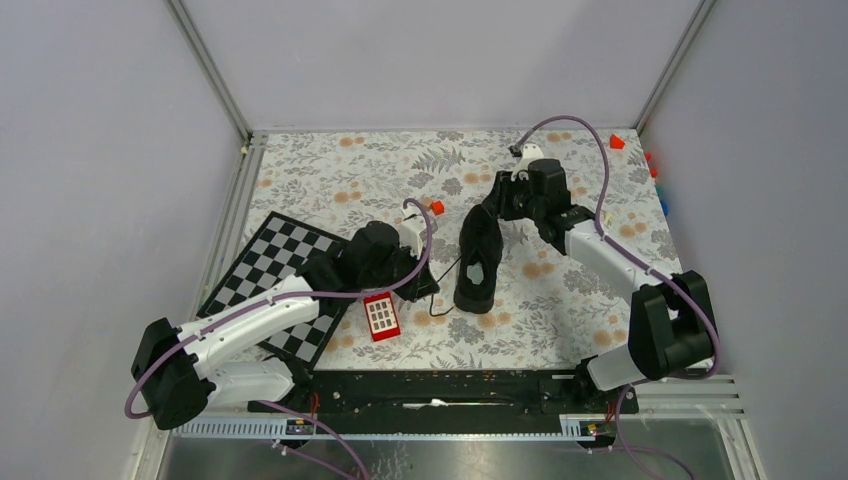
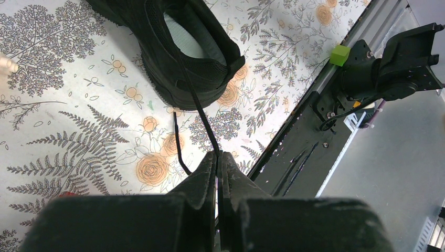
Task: Tie the shoes
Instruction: Tie the shoelace on the shoe.
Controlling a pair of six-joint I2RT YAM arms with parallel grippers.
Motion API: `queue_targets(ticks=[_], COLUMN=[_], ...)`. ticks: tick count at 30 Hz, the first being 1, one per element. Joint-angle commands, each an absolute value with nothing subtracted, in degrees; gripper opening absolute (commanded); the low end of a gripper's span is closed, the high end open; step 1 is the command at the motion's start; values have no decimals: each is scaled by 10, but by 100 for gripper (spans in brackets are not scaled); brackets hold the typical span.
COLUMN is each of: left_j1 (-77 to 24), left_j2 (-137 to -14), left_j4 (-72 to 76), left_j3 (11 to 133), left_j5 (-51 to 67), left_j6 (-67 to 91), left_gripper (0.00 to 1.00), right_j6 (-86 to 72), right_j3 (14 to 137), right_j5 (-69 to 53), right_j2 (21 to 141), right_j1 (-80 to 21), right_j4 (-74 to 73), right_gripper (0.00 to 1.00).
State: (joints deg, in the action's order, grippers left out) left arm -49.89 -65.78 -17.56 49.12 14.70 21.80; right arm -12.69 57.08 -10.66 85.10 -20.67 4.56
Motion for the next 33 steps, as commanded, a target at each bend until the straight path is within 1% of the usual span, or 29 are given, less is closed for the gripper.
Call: queue_targets(ticks=[1,5,11,16,24,27,31,33], left_j1=[-501,-501,-501,-501,-501,-501,-500,-501], left_j2=[-659,-658,-659,-657,-658,-660,-657,-656], left_j4=[-166,-166,-166,-166,-165,-165,-164,-164], left_j3=[508,509,510,509,509,509,508,506], left_j5=[153,153,156,155,153,152,149,149], left_j6=[208,209,212,214,212,210,210,210], left_gripper=[0,0,0,0,0,0,0,0], right_j6=[-174,-223,-264,-262,-260,-255,-251,-249], right_j3=[551,538,593,620,635,638,654,660], right_j5=[-126,-165,-215,-228,-263,-271,-272,-265], right_j2=[806,802,865,902,942,949,957,950], right_j1=[-206,-203,-190,-190,-190,-190,-190,-190], right_j4=[14,-23,-94,-104,-103,-105,-114,-114], right_gripper=[46,47,44,39,37,26,1,0])
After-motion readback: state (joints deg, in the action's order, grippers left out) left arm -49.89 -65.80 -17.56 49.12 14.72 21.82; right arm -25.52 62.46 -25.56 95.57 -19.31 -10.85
